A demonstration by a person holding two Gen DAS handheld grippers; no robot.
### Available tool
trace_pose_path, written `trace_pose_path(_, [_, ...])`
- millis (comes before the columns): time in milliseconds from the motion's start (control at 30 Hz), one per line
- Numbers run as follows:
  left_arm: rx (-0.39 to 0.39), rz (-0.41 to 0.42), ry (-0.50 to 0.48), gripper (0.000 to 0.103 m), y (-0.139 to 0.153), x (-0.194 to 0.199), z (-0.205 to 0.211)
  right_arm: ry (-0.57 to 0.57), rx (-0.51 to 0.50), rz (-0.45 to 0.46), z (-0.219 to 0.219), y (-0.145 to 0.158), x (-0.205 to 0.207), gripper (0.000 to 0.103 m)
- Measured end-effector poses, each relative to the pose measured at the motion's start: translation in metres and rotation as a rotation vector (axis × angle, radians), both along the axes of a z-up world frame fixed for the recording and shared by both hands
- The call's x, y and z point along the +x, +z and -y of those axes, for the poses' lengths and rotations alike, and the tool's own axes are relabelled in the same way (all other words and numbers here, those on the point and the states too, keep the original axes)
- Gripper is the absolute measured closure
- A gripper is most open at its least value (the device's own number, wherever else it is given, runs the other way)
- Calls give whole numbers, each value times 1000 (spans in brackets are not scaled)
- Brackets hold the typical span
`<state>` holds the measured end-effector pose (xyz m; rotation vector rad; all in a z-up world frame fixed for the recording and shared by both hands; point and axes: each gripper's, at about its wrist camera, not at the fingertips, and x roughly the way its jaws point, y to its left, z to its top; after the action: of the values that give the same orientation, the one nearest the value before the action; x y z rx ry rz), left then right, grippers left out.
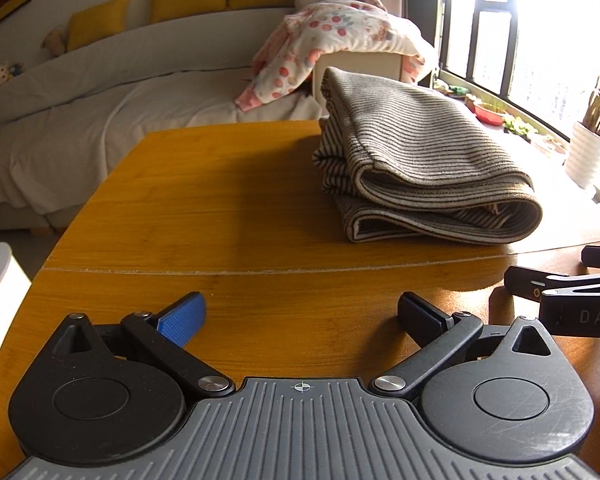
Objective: Fold clothes
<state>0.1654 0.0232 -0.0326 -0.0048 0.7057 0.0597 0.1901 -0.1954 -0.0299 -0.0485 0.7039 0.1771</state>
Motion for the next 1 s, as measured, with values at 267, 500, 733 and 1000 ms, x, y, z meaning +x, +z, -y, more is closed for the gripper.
trace_pose_path(267, [-1,1,0,0,0,-1,0,0,0,0,1,0,0,0])
trace_pose_path(500, [-2,0,0,0,0,-1,0,2,0,0,2,0,0,0])
trace_pose_path(733, [-2,0,0,0,0,-1,-1,4,0,0,2,0,1,0])
trace_pose_path(1000, [-2,0,0,0,0,-1,-1,4,0,0,2,0,1,0])
